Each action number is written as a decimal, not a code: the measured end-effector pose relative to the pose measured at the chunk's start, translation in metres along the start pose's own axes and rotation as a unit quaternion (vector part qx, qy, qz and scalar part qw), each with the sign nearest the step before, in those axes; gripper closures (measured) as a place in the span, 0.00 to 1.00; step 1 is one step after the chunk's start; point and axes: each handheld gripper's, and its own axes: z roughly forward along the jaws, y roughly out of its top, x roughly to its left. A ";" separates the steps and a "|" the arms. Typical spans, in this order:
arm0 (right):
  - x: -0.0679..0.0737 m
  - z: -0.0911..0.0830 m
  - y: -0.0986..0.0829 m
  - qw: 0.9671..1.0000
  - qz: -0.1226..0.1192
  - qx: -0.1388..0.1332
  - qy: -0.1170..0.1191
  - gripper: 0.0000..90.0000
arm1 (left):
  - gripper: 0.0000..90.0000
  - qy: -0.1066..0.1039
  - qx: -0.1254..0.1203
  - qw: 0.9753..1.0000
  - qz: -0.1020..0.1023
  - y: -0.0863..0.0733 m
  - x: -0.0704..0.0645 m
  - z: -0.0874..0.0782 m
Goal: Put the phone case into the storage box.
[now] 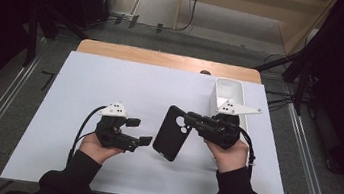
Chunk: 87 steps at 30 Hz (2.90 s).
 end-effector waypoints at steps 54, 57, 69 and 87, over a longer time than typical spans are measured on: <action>0.010 0.019 -0.004 0.981 -0.125 0.061 0.137 0.83 | 0.21 -0.115 0.032 0.988 0.095 0.030 -0.004 -0.006; 0.012 0.020 -0.004 0.979 -0.129 0.062 0.142 0.83 | 0.23 -0.125 0.031 0.987 0.098 0.031 -0.005 -0.006; 0.016 0.023 -0.005 0.976 -0.136 0.065 0.157 0.83 | 0.43 -0.147 0.027 0.985 0.087 0.030 -0.009 -0.008; 0.019 0.027 -0.007 0.971 -0.133 0.065 0.186 0.83 | 0.79 -0.186 0.028 0.981 0.055 0.027 -0.007 -0.007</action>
